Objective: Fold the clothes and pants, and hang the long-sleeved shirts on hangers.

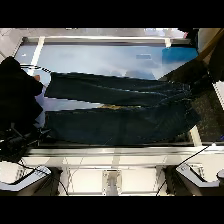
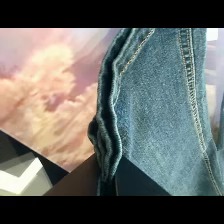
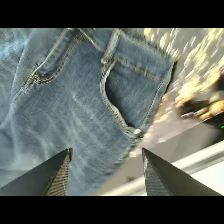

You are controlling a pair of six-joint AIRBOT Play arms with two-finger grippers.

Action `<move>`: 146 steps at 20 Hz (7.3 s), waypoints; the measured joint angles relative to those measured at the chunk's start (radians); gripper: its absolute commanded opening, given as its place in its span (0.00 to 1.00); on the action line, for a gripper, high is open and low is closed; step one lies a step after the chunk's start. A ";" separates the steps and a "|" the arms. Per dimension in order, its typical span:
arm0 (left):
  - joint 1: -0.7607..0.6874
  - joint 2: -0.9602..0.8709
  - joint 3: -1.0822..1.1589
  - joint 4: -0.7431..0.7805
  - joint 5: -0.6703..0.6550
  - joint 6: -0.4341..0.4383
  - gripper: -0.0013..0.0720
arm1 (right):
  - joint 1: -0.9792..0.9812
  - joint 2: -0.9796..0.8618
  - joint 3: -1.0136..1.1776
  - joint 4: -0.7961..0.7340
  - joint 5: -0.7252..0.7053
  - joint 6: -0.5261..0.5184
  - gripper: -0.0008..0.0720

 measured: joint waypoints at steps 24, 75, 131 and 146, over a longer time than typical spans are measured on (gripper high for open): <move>-0.003 0.000 0.025 -0.028 0.052 0.019 0.05 | 0.158 -0.311 -0.393 0.313 -0.600 -0.166 0.41; -0.606 -0.229 1.016 0.629 0.084 -0.586 0.04 | 0.285 0.016 -0.141 0.031 -0.267 0.138 0.07; -1.112 -0.565 1.651 0.478 0.254 -0.339 0.99 | 0.356 -0.743 0.210 0.124 -0.195 -0.061 0.16; -1.199 -0.536 1.652 0.476 0.027 -0.339 0.04 | 0.372 -0.407 0.303 0.285 0.082 -0.080 0.07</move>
